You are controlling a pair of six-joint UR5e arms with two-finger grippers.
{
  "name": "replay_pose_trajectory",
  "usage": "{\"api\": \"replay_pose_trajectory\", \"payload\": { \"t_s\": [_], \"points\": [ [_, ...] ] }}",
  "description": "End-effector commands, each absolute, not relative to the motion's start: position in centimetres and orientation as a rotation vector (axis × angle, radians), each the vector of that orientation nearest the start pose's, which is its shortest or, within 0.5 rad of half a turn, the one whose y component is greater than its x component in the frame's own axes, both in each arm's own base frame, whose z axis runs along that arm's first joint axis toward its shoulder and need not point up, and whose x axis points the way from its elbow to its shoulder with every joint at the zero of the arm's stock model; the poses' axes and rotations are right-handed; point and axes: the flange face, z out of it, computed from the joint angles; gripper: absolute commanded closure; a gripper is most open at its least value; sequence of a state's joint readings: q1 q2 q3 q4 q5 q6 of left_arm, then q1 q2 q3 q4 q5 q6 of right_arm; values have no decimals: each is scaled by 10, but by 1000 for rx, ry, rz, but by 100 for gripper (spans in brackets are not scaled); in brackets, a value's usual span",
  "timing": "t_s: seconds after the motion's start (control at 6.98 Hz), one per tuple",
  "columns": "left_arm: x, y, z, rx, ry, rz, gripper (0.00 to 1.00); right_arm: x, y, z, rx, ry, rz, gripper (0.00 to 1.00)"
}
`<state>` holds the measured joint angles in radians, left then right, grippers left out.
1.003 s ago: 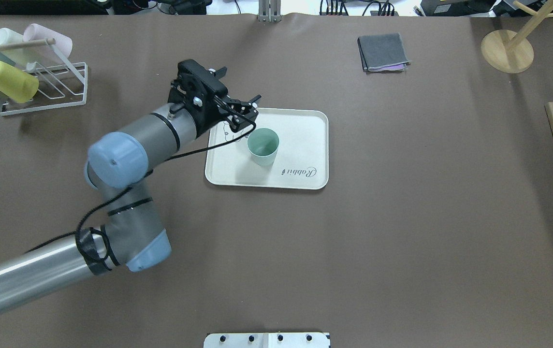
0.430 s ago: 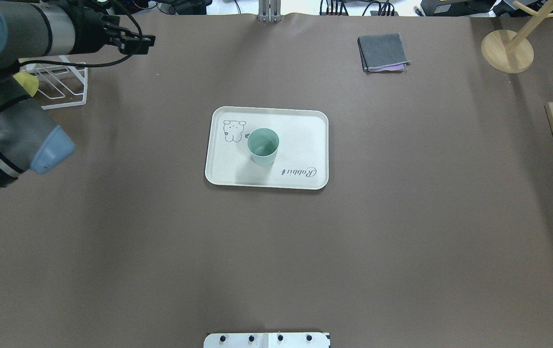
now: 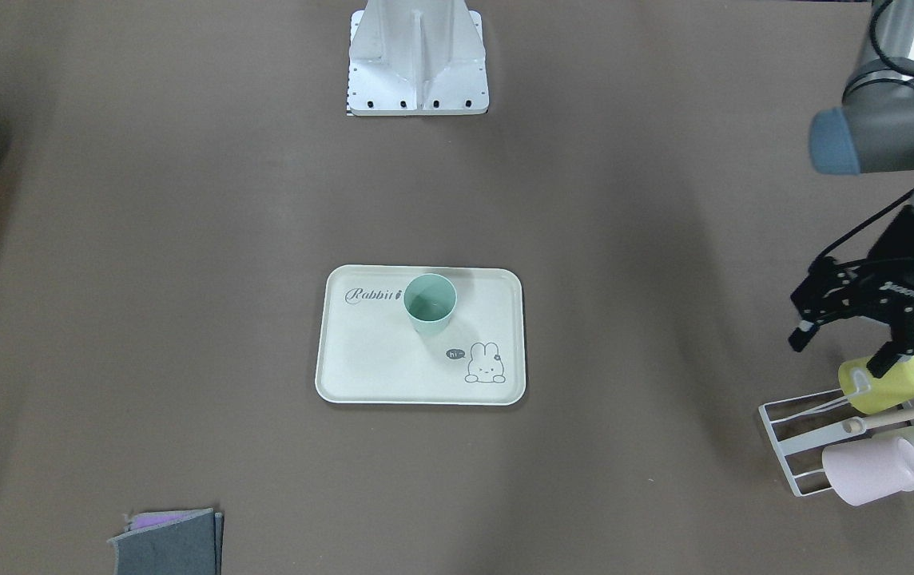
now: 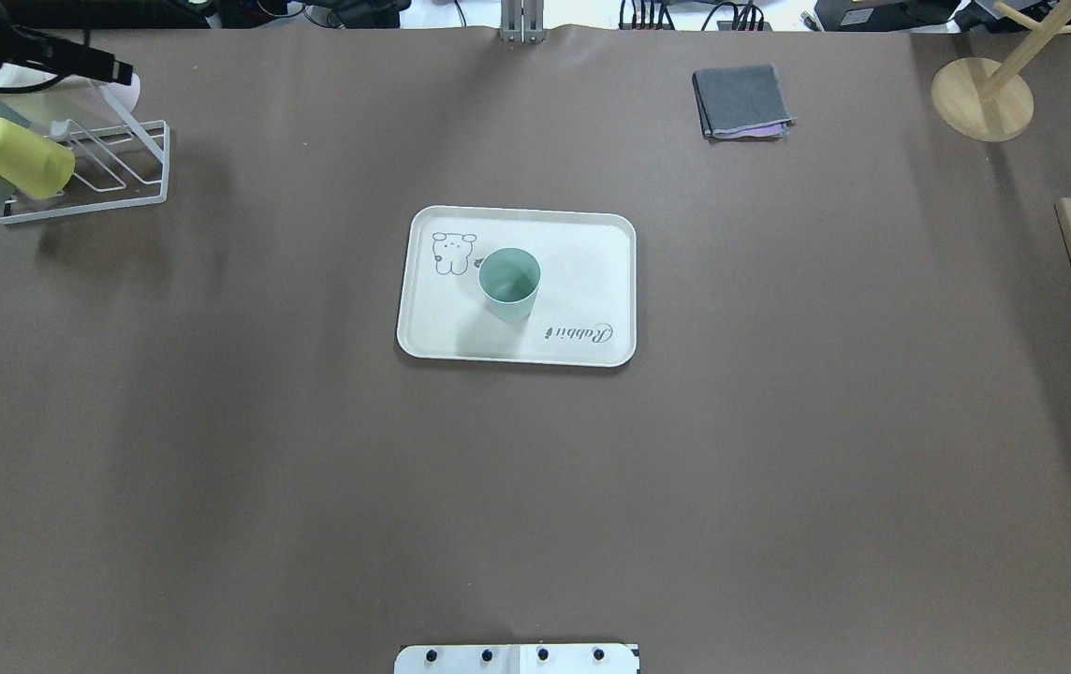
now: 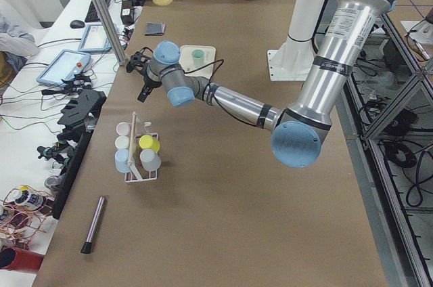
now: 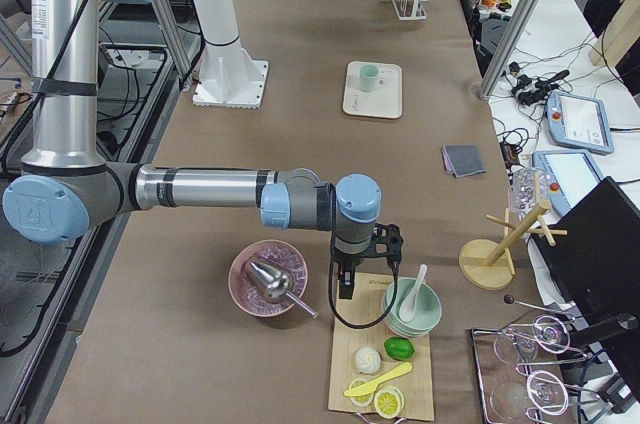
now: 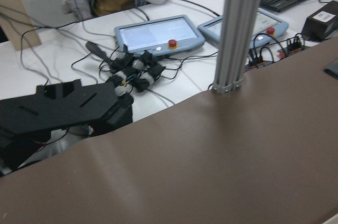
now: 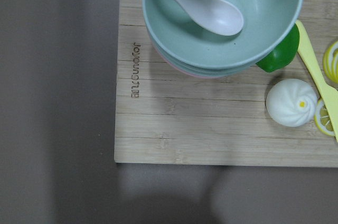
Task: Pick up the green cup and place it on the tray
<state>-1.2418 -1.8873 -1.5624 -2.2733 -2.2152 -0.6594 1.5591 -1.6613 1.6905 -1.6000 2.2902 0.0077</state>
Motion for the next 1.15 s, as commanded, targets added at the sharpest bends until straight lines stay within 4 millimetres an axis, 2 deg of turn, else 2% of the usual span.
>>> {"api": "replay_pose_trajectory", "payload": {
  "t_s": [0.0,0.14,0.43,0.72,1.0],
  "points": [
    [22,-593,468,429,1028,-101,2,62,-454,649,-7,-719,-4,0],
    [-13,-584,485,408,1026,-164,2,63,-454,649,-7,-719,-3,0],
    [-47,-576,505,294,1029,-247,3,63,-454,648,-3,-721,-5,0],
    [-60,-564,533,250,1013,-265,3,63,-454,648,-3,-721,-6,0],
    [-73,-559,557,232,930,-186,3,63,-454,648,-4,-721,-4,0]
  ]
}}
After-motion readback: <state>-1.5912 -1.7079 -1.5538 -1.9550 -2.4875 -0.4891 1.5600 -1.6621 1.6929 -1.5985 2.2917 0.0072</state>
